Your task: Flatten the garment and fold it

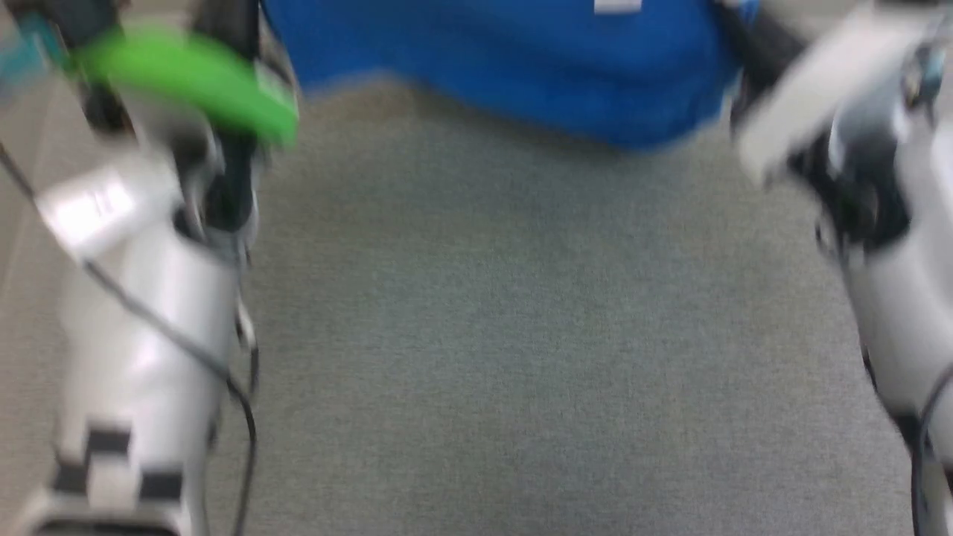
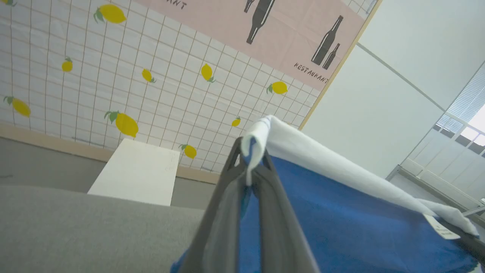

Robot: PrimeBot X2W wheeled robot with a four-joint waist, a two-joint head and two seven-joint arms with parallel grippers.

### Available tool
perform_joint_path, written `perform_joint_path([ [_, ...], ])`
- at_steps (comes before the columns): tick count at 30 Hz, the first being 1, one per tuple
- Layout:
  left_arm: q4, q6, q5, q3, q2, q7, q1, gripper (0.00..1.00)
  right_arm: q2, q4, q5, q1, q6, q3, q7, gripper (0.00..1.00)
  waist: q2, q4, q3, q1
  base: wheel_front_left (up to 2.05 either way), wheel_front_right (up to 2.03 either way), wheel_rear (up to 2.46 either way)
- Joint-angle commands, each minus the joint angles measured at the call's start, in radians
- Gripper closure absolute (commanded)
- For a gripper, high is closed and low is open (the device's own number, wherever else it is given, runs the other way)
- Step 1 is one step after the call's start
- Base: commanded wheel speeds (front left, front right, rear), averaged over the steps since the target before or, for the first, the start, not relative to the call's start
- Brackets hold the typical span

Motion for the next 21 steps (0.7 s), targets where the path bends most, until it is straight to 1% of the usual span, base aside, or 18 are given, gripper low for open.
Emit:
perform_joint_path([
  [1, -0.034, 0.004, -0.019, 0.002, 0.005, 0.001, 0.095, 1.00, -0.030, -0.039, 0.002, 0.073, -0.002, 0.013, -0.012, 1.00, 0.0000, 0.027, -0.089, -0.0001, 0.00, 0.00, 0.00],
  [4, -0.128, 0.039, -0.026, -0.007, 0.017, 0.025, 0.286, 1.00, -0.060, -0.113, 0.035, 0.231, -0.002, 0.015, -0.022, 1.00, 0.0000, 0.034, -0.135, -0.0001, 0.00, 0.00, 0.00],
  [5, -0.156, 0.051, -0.028, -0.010, 0.019, 0.033, 0.340, 1.00, -0.061, -0.129, 0.050, 0.277, -0.002, 0.011, -0.019, 1.00, 0.0000, 0.036, -0.147, -0.0001, 0.00, 0.00, 0.00],
  [8, -0.245, 0.096, -0.040, -0.018, 0.026, 0.069, 0.511, 1.00, -0.071, -0.183, 0.083, 0.431, -0.002, 0.016, 0.017, 1.00, 0.0000, 0.043, -0.182, -0.0001, 0.00, 0.00, 0.00],
  [12, -0.330, 0.157, -0.054, -0.028, 0.035, 0.117, 0.698, 1.00, -0.073, -0.239, 0.096, 0.604, -0.002, 0.031, 0.066, 1.00, 0.0000, 0.047, -0.220, -0.0001, 0.00, 0.00, 0.00],
  [17, -0.375, 0.227, -0.054, -0.049, 0.053, 0.183, 0.861, 1.00, -0.076, -0.278, 0.096, 0.764, -0.002, 0.065, 0.148, 1.00, 0.0000, 0.055, -0.255, -0.0001, 0.00, 0.00, 0.00],
  [21, -0.385, 0.276, -0.062, -0.068, 0.061, 0.241, 0.963, 1.00, -0.101, -0.290, 0.089, 0.854, -0.002, 0.089, 0.264, 1.00, 0.0000, 0.059, -0.273, -0.0001, 0.00, 0.00, 0.00],
])
